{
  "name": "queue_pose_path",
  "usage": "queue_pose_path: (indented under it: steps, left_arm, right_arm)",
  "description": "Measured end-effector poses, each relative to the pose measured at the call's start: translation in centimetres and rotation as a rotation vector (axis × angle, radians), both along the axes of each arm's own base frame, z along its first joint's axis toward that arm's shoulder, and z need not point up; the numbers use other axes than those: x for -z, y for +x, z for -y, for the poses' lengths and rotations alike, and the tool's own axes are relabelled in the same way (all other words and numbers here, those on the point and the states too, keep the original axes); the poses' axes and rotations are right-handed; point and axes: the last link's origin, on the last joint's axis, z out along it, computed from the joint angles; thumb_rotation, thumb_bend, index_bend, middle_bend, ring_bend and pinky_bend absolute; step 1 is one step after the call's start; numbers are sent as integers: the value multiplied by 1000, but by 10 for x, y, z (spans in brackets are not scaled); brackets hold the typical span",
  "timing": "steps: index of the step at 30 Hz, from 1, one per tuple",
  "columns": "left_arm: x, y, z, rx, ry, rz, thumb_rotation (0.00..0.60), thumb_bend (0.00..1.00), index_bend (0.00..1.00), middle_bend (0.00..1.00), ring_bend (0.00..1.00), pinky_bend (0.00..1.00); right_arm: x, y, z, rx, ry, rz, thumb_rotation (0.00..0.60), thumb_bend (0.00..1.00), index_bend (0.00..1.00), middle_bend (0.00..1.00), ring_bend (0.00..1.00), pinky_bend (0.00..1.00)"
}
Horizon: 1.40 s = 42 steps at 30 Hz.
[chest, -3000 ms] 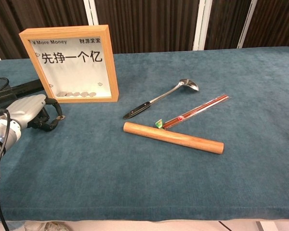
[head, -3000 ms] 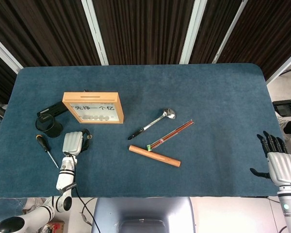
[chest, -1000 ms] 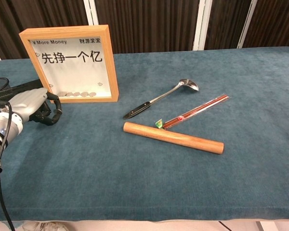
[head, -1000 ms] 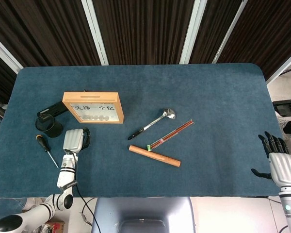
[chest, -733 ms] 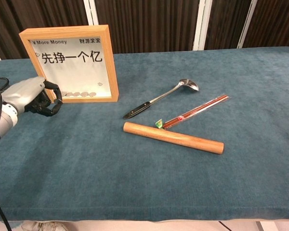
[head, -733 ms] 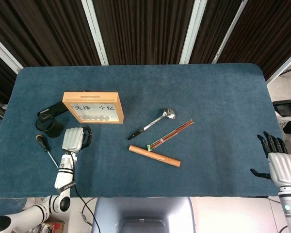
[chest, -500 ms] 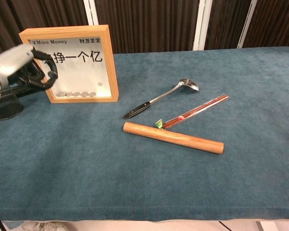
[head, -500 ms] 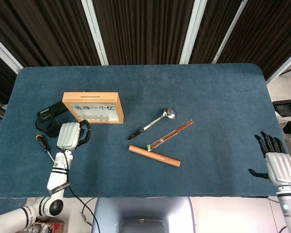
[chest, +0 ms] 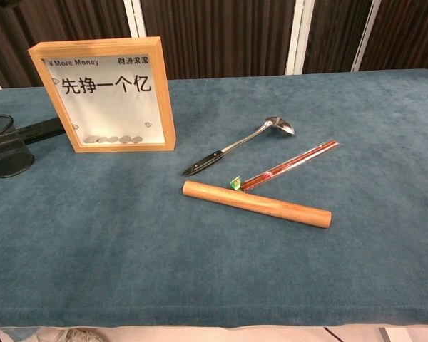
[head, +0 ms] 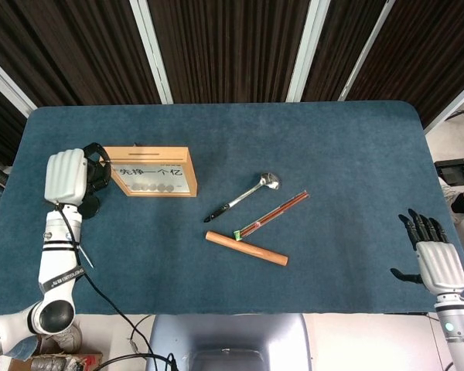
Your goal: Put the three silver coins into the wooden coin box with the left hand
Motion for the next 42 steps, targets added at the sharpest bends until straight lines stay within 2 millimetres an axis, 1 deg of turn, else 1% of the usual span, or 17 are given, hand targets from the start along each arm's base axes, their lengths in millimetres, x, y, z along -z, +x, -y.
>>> queue_pose_path:
  steps: [4, 9, 11, 16, 20, 23, 30, 42]
  left_arm:
    - [2, 13, -16, -39, -20, 18, 600, 446, 614, 1000, 1000, 1000]
    - [16, 26, -38, -86, -41, 12, 600, 446, 614, 1000, 1000, 1000]
    - [22, 29, -44, -99, -49, 6, 600, 445, 613, 1000, 1000, 1000]
    - [30, 30, -52, -125, -61, 10, 600, 445, 613, 1000, 1000, 1000]
    - [44, 27, -65, -166, -76, 15, 600, 443, 612, 1000, 1000, 1000]
    - [55, 30, -72, -178, -88, 14, 600, 444, 611, 1000, 1000, 1000]
    - [68, 29, -79, -190, -108, -9, 600, 444, 611, 1000, 1000, 1000]
    - [68, 28, -74, -171, -118, -28, 600, 443, 610, 1000, 1000, 1000]
  right_arm:
    - [-1, -1, 0, 2, -3, 3, 600, 139, 0, 0, 0, 0]
    - [-5, -2, -1, 5, -12, 9, 600, 139, 0, 0, 0, 0]
    - [-6, -2, -1, 5, -14, 9, 600, 139, 0, 0, 0, 0]
    - [-10, -3, -3, 7, -24, 17, 600, 139, 0, 0, 0, 0]
    - [-15, -5, -5, 10, -36, 23, 600, 140, 0, 0, 0, 0]
    - [-16, -5, -6, 9, -35, 25, 600, 139, 0, 0, 0, 0]
    - [-20, -6, -7, 10, -48, 32, 600, 139, 0, 0, 0, 0]
    - [-19, -5, -8, 8, -45, 30, 600, 139, 0, 0, 0, 0]
